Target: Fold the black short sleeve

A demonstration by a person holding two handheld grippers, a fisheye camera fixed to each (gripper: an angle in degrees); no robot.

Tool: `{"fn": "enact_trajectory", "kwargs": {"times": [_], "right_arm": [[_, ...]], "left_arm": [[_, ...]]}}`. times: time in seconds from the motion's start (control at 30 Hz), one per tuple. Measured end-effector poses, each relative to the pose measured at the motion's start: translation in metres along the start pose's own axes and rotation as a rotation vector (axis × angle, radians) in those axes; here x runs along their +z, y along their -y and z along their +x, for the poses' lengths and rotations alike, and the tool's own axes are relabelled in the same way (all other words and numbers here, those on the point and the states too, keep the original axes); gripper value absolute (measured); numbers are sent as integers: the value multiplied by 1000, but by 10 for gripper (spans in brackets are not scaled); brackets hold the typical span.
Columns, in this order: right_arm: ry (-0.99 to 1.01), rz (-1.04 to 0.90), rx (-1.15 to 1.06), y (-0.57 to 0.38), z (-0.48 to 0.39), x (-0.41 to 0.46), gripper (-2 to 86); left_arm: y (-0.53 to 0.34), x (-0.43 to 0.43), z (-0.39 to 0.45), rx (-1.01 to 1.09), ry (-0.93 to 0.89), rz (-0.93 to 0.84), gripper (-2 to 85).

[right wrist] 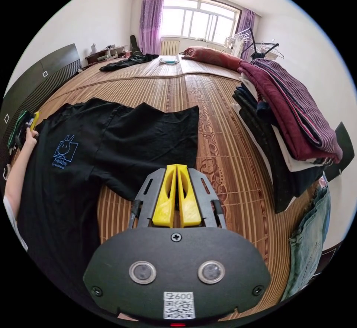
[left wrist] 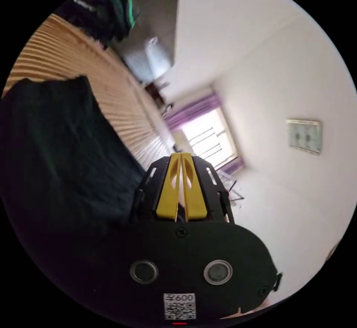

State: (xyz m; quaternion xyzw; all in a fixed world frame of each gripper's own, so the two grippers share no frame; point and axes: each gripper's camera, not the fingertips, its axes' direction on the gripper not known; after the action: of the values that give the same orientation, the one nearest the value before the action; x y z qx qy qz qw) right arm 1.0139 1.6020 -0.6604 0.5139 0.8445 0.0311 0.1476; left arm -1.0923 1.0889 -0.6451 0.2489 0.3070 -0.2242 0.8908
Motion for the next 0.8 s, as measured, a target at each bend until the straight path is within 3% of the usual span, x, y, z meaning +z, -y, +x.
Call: {"fn": "enact_trajectory", "kwargs": {"times": [0.07, 0.17, 0.3, 0.4, 0.47, 0.5, 0.57, 0.6, 0.67, 0.73, 0.8], "right_arm": [[-4, 0, -3, 1, 2, -2, -8], [3, 1, 2, 2, 9, -6, -8], [27, 2, 16, 3, 24, -12, -8], [48, 5, 30, 3, 35, -16, -8], [50, 5, 33, 3, 40, -18, -8], [49, 5, 31, 4, 41, -20, -8], [45, 5, 29, 4, 43, -22, -8], [41, 5, 27, 4, 44, -24, -8], [39, 5, 25, 4, 46, -26, -8], [52, 6, 32, 4, 53, -30, -8], [60, 7, 37, 4, 58, -32, -8]], "left_arm": [[-15, -12, 38, 273, -85, 45, 1], [-27, 0, 72, 417, 15, -4, 1], [-32, 27, 88, 479, 38, -119, 2], [-35, 53, 100, 456, 203, -186, 1], [-35, 93, 128, 451, 340, -359, 1], [-36, 102, 138, 457, 292, -409, 1], [-60, 135, 182, 539, -92, -635, 1], [-72, 148, 193, 544, -99, -723, 1], [-146, 200, 230, 684, -48, -1130, 2], [-208, 225, 248, 883, 67, -1343, 3], [-237, 232, 256, 995, 143, -1285, 4]]}}
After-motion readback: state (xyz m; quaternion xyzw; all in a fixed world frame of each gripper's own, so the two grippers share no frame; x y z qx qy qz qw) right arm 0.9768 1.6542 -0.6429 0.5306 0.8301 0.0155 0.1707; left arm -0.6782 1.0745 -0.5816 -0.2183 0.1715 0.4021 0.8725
